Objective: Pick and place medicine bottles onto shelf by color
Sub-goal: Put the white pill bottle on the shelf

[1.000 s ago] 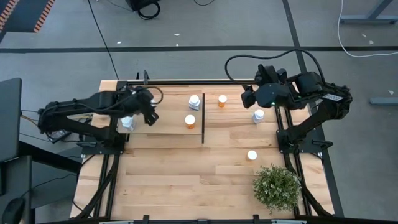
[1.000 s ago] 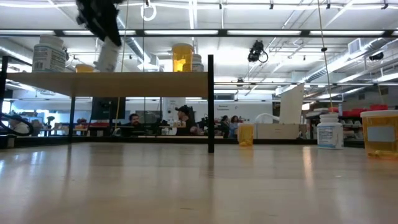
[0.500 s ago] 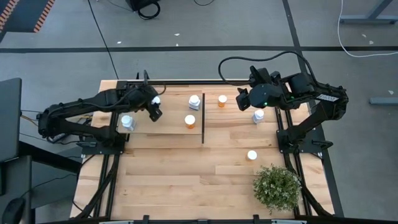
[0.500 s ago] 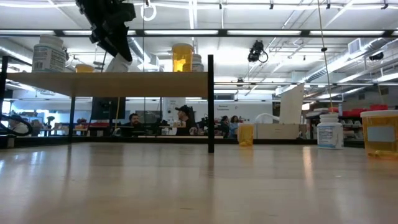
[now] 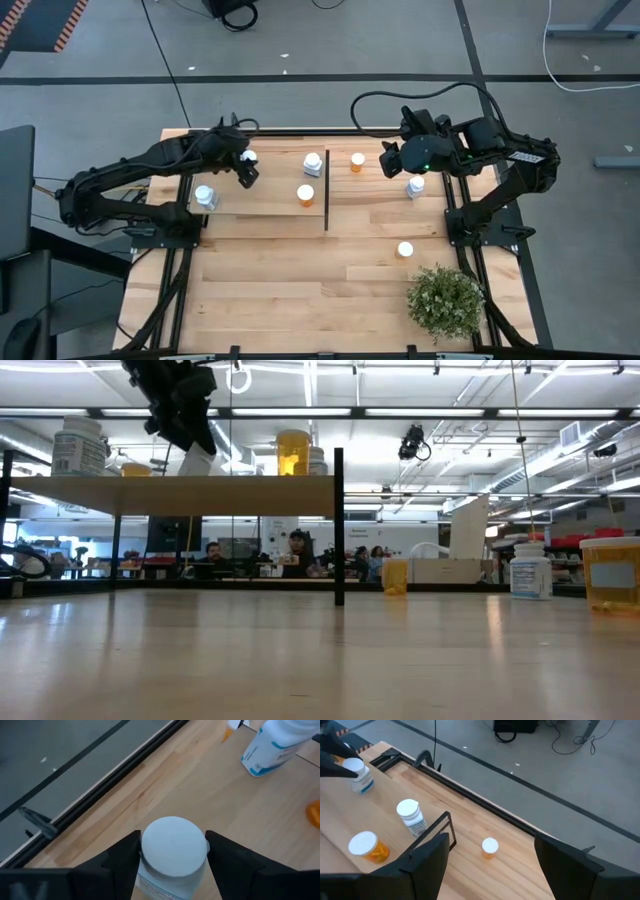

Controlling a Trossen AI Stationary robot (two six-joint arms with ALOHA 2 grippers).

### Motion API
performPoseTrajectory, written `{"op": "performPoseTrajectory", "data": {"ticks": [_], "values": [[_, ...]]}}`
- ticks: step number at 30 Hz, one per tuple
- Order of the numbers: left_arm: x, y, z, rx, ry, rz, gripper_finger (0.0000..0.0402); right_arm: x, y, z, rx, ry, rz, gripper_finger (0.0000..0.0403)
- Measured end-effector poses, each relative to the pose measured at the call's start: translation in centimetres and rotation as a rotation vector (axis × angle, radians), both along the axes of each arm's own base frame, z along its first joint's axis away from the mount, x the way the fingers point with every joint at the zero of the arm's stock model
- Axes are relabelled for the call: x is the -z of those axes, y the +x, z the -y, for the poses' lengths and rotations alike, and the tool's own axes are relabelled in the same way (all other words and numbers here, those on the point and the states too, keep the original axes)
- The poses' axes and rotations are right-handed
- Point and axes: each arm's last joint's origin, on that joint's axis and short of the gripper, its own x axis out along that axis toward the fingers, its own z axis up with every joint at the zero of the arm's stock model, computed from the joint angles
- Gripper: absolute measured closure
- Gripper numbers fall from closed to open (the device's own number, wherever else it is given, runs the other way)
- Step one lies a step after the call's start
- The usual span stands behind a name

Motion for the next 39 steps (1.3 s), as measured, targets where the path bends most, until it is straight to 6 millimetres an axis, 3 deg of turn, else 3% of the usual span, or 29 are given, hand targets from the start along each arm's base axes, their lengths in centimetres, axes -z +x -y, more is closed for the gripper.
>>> {"op": "performPoseTrajectory", "data": {"ticks": [9, 19, 31, 39], "values": [[-0.2, -0.5, 0.1, 0.02, 0.028, -0.027, 0.0192, 0.1, 0.0, 0.0, 0.0, -0.01, -0.009, 0.0105], [-0.1, -0.6, -0.1, 0.009, 0.025, -0.034, 0.0163, 0.1, 0.0, 0.0, 0.0, -0.011, -0.011, 0.0105], [-0.1, -0.7, 0.0, 0.01, 0.022, -0.042, 0.0165, 0.1, 0.0, 0.0, 0.0, -0.011, -0.011, 0.0105], [-2.4, -0.3, 0.5, 0.018, 0.066, 0.154, 0.0169, 0.1, 0.0, 0.0, 0.002, -0.008, -0.008, 0.0105]]}}
